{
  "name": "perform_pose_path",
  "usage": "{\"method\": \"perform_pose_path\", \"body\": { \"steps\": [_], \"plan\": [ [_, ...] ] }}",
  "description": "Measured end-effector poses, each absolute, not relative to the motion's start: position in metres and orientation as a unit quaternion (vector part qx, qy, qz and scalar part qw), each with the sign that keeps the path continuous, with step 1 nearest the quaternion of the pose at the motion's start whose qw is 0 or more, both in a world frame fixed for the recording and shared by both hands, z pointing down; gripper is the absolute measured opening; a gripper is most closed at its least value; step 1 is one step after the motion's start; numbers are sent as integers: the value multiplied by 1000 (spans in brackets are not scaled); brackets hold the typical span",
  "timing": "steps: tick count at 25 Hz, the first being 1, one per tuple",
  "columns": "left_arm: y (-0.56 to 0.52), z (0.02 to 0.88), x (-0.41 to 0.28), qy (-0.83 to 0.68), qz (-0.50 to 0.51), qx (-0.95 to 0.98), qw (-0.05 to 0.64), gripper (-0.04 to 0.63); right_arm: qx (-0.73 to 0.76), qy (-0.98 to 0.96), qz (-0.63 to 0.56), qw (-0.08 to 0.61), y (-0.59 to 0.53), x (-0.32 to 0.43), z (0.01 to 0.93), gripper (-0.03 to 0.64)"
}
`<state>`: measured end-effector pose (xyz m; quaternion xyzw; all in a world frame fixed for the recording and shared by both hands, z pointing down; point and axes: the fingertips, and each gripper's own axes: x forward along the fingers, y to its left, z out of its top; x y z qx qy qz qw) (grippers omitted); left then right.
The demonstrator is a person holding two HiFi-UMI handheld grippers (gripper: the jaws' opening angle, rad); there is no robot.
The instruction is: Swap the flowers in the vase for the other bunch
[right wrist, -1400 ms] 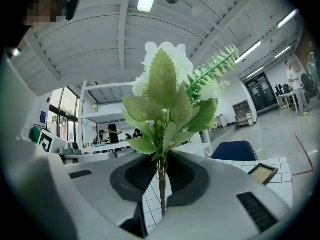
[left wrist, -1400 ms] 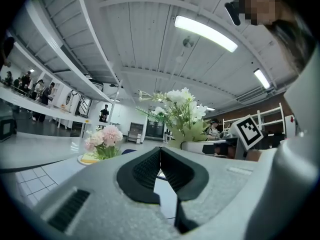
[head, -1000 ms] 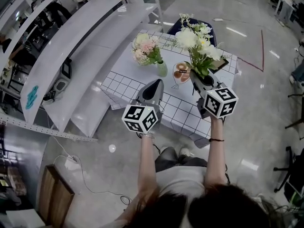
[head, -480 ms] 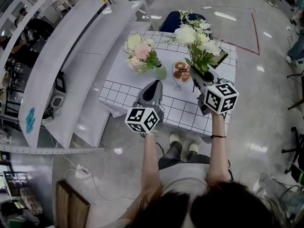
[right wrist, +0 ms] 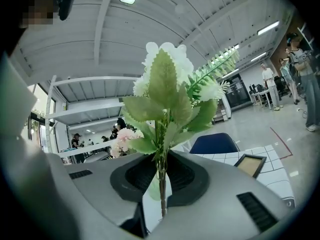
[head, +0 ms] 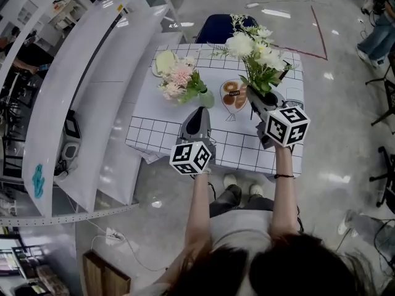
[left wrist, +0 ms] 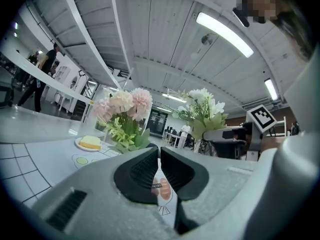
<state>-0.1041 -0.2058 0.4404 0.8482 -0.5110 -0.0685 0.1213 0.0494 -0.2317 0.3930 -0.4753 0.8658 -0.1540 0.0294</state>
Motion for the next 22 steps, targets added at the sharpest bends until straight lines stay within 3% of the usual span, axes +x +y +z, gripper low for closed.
{"method": "perform_pose_path", "body": {
  "steps": [22],
  "plan": [
    [-241, 479, -104, -548, -41, 820, 160, 12, -438, 884, -160, 10, -277, 49, 402, 51]
  ]
}}
